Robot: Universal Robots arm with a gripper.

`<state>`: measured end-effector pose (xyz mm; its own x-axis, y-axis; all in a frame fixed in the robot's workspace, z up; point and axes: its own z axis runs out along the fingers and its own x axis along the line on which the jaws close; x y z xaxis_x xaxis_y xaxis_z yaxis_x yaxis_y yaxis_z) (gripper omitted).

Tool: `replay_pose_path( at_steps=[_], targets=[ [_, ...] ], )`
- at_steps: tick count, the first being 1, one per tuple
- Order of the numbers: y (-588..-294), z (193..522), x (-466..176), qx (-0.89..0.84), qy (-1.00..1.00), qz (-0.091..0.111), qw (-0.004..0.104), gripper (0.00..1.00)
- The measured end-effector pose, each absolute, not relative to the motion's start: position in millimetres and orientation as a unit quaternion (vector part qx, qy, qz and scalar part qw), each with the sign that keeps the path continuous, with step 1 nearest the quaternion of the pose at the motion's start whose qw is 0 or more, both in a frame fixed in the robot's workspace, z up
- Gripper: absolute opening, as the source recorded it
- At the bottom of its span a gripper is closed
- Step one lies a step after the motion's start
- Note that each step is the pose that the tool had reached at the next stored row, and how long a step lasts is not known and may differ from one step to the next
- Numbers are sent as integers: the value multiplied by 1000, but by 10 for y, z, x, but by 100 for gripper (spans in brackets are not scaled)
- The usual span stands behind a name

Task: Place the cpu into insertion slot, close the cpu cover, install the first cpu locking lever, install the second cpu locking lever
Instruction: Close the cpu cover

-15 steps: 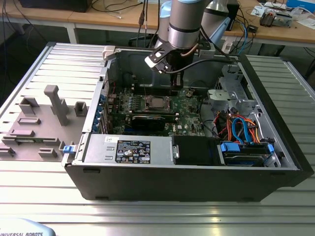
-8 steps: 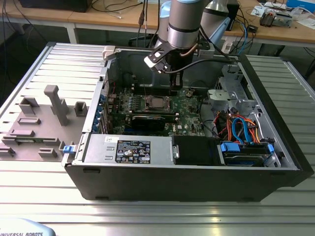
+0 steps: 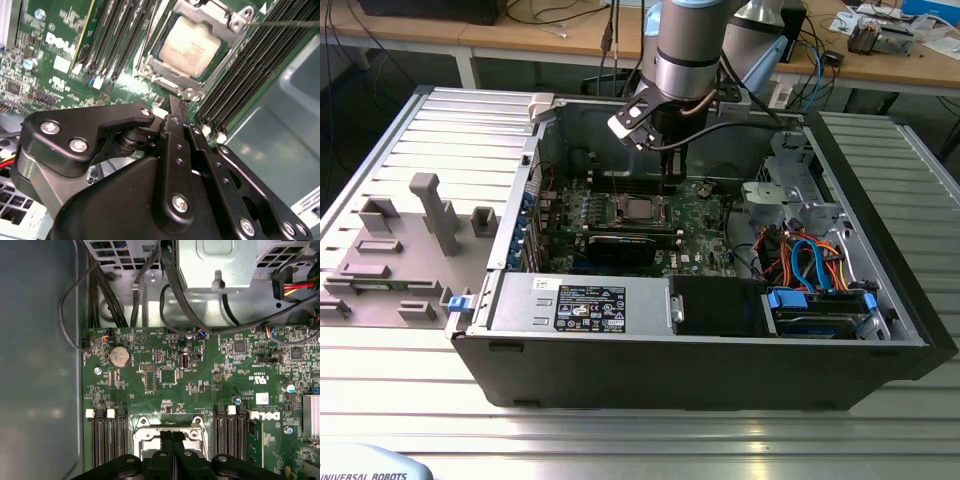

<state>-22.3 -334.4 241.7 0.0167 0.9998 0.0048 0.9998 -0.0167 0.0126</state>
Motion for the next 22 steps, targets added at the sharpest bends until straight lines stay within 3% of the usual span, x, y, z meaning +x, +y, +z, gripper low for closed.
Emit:
replay_pose_path(
  at_steps=[22],
  targets=[
    [-3344, 2365, -460, 713, 701, 7, 3, 11]
  ],
)
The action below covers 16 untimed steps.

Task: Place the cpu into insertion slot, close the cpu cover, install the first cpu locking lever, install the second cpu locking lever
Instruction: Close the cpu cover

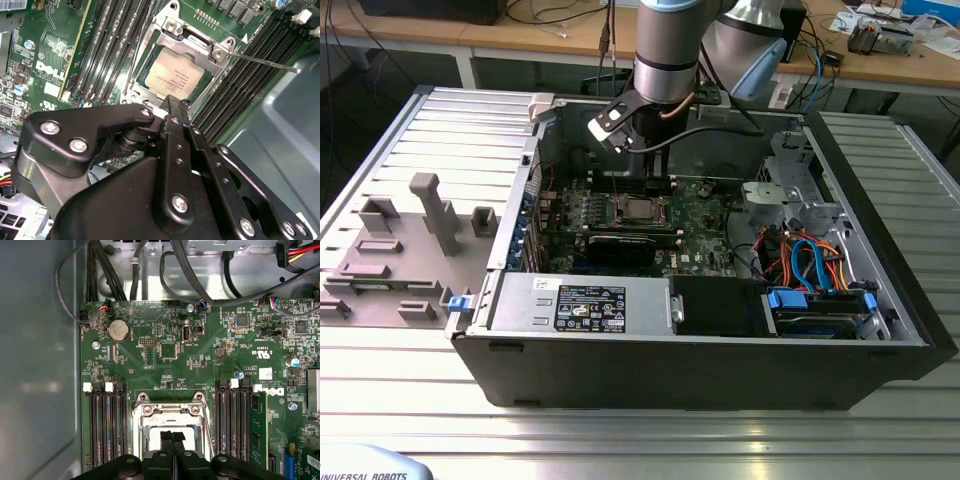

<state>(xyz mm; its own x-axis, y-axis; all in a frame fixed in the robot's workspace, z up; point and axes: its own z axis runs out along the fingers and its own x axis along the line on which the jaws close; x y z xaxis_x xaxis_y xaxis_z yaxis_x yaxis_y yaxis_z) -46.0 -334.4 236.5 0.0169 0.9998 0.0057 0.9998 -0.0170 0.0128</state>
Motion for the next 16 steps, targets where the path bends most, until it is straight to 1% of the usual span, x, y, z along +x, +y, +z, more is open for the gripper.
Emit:
replay_pose_path(
  at_steps=[7, 16],
  targets=[
    [-3345, 2342, -558, 712, 702, 7, 2, 11],
    [-3344, 2250, -686, 711, 703, 11, -2, 11]
  ],
)
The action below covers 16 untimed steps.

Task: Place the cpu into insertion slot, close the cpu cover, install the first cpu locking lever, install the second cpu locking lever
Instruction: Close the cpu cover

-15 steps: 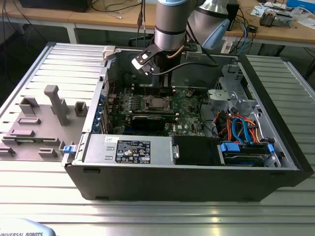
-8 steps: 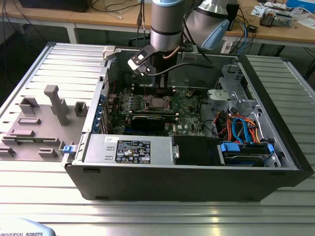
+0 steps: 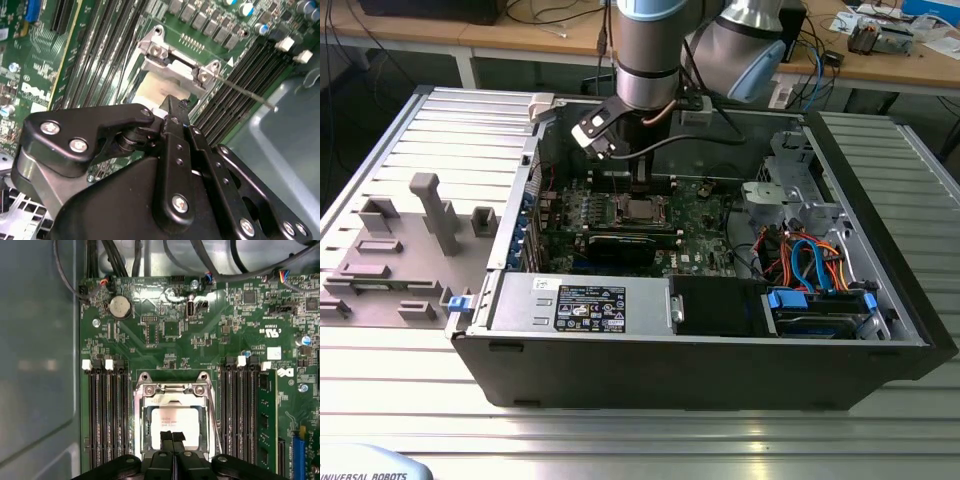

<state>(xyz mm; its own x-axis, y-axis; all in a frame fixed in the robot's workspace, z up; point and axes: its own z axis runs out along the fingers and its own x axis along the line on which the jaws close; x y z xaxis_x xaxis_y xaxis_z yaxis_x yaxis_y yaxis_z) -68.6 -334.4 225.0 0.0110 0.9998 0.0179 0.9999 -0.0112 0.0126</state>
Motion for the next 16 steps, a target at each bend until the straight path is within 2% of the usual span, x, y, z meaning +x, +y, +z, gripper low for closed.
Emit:
replay_pose_path(
  at_steps=[16],
  targets=[
    [-3346, 2048, -799, -710, -704, -10, 5, 11]
  ],
)
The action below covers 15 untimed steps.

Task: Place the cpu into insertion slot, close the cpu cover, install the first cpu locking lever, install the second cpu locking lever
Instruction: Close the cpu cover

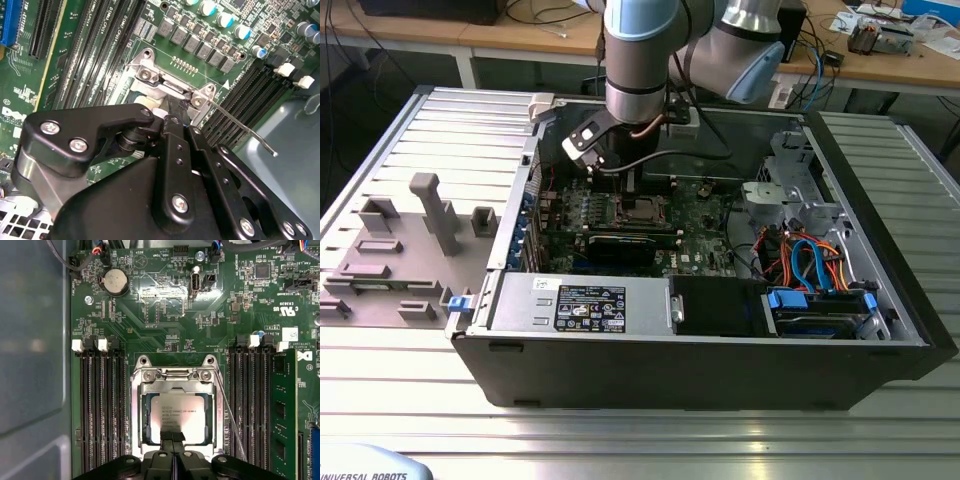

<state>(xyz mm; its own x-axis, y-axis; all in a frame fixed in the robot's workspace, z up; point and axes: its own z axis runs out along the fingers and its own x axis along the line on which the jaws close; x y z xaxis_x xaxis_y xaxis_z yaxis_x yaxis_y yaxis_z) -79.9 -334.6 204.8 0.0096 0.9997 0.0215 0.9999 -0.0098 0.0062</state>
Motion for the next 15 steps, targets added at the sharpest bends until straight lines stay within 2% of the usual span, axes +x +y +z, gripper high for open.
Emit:
replay_pose_path(
  at_steps=[15],
  targets=[
    [-3371, 2117, -631, -704, -710, -10, 6, 11]
  ],
)
